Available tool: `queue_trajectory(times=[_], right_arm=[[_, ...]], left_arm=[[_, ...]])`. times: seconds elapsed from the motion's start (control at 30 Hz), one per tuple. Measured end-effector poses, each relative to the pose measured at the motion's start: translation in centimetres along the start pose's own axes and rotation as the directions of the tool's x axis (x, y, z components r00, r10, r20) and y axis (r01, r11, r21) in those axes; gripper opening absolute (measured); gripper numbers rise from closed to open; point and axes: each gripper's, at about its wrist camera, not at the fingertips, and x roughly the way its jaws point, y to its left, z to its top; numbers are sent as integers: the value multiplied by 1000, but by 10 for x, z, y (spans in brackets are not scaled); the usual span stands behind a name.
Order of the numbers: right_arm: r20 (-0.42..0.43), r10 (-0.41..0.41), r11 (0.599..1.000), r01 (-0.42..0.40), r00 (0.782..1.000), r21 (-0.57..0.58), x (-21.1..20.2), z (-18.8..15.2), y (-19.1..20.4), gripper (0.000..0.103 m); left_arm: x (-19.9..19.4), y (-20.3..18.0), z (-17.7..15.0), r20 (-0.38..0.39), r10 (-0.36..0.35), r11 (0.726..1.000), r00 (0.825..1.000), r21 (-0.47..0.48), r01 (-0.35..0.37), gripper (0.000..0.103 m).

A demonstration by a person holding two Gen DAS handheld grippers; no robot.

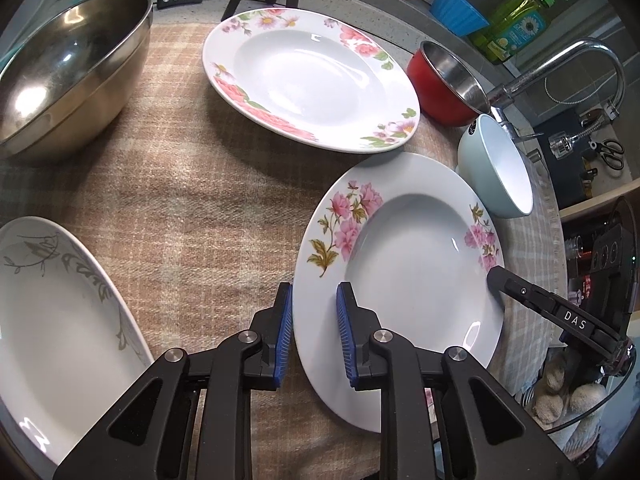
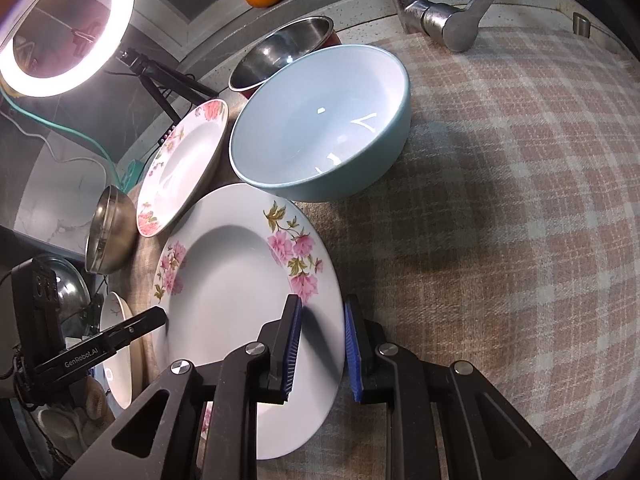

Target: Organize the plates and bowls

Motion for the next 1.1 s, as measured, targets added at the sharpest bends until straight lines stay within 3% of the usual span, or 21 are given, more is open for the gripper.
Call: queue_trajectory(times=[1.1], right_arm=[[-33, -2, 999, 1, 999, -32, -3, -29, 12, 19]], left_arm=[[-11, 9, -28, -8, 13, 1000, 1000, -19, -13, 20]])
